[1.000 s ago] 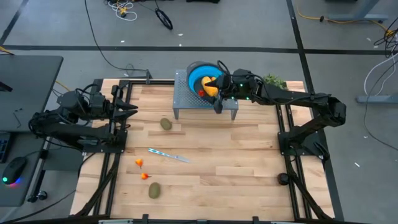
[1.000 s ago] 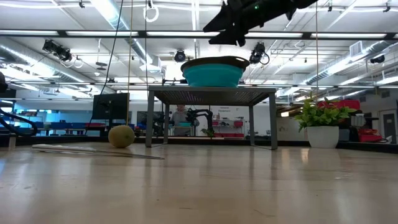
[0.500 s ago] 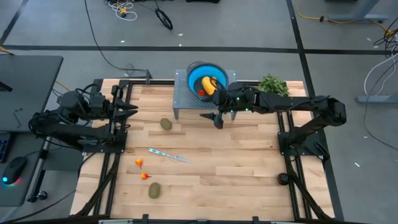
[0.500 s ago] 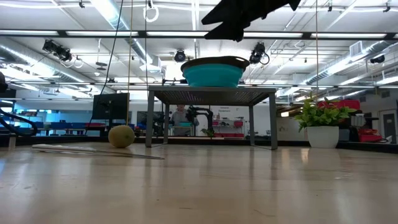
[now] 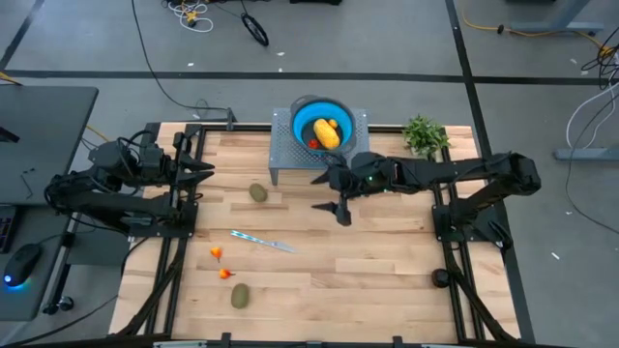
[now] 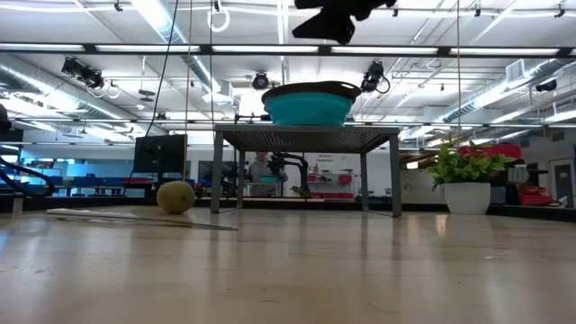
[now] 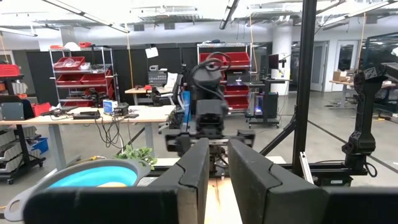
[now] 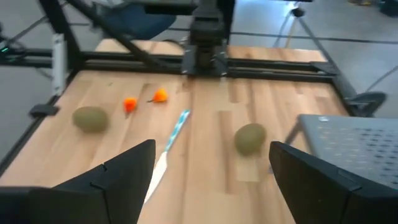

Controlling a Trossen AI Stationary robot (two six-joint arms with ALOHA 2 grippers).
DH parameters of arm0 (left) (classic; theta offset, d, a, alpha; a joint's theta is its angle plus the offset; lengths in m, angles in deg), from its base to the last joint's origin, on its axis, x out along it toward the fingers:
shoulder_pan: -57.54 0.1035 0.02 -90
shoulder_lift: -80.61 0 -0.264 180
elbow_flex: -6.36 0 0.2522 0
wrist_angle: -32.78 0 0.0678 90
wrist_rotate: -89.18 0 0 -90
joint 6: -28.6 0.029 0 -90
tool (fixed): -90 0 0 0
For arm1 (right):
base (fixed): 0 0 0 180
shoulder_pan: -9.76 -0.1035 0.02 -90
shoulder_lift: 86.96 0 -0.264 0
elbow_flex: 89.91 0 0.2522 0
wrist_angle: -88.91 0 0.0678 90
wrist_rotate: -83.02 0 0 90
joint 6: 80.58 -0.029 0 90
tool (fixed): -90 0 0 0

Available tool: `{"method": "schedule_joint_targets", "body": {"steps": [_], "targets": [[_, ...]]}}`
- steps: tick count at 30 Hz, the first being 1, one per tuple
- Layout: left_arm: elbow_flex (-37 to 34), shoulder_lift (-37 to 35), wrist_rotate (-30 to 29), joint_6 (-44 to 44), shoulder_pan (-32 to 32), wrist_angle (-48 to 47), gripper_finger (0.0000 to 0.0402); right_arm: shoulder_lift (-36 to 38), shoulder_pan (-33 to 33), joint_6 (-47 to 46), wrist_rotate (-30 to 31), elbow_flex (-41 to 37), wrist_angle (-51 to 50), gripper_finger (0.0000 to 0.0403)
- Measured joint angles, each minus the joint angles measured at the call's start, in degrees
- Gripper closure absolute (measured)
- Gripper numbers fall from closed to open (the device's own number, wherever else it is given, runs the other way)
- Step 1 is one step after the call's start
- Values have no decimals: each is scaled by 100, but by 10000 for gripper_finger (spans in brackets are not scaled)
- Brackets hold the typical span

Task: Pick & Place Fruit
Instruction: Put the plum into the blue bin

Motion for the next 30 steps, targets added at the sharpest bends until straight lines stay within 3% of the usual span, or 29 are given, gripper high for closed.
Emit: {"method": "schedule_joint_targets", "body": {"steps": [14,30], "targets": [[1,0,0,0,-1,2,334,755,-1020,0,-39,0,-1461,77],[0,0,0,0,-2,2,334,827,-2540,-151,-56,-168,-2303,77]]}}
